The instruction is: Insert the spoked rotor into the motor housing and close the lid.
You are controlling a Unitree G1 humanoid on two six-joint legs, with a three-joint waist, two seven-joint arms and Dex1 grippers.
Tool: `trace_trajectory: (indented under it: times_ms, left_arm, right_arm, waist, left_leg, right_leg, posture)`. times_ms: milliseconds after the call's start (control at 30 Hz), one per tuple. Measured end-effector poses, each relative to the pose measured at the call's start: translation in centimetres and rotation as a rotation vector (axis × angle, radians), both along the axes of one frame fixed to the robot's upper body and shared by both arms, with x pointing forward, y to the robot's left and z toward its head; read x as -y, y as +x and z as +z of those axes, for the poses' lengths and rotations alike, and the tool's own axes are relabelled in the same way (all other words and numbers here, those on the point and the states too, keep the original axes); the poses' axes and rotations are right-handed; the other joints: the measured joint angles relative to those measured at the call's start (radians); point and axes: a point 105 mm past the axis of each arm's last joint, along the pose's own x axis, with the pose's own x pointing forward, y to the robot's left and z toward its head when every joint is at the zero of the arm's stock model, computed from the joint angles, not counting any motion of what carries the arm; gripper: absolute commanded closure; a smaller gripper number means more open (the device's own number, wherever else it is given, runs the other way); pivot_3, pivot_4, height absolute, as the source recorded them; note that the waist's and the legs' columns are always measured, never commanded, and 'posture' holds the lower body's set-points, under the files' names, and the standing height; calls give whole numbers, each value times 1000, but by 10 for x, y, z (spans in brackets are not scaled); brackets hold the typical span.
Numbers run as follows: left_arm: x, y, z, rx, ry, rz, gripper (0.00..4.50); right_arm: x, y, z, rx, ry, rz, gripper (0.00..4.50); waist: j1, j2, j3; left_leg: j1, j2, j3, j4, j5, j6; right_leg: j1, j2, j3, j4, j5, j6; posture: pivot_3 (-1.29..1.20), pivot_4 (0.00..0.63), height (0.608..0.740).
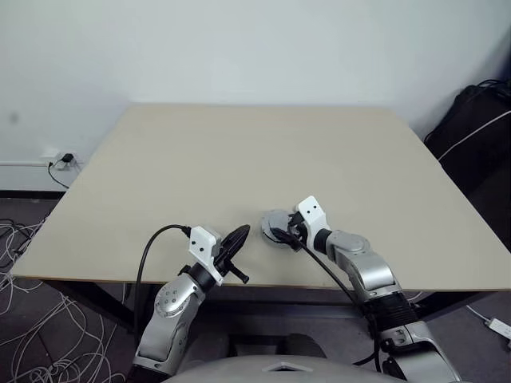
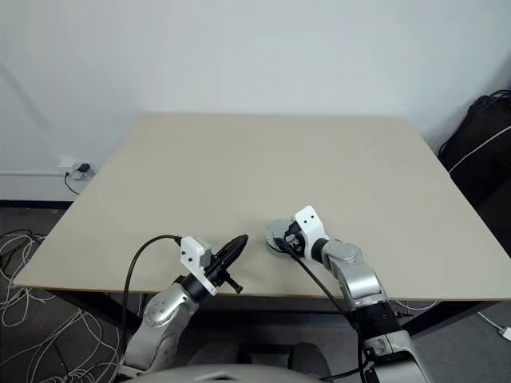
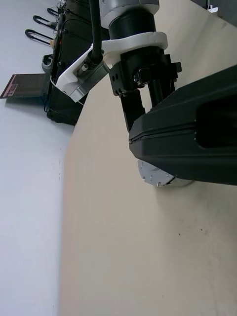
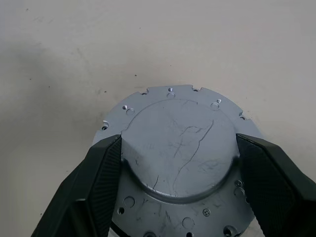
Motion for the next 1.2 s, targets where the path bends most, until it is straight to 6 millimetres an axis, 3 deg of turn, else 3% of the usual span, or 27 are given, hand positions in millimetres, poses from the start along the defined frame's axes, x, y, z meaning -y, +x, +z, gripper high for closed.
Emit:
trace_trajectory:
  times_ms: [1200]
  left_arm:
    - [-9, 10, -2, -12, 64, 135, 4500]
  right_arm:
    - [6, -4, 6, -62, -148, 58, 1278]
  waist:
    - [20, 1, 0]
  left_leg:
    - [1, 0, 0, 0, 0, 0]
  right_leg:
    - [2, -1, -1, -1, 0, 0]
  posture:
    - [0, 0, 740]
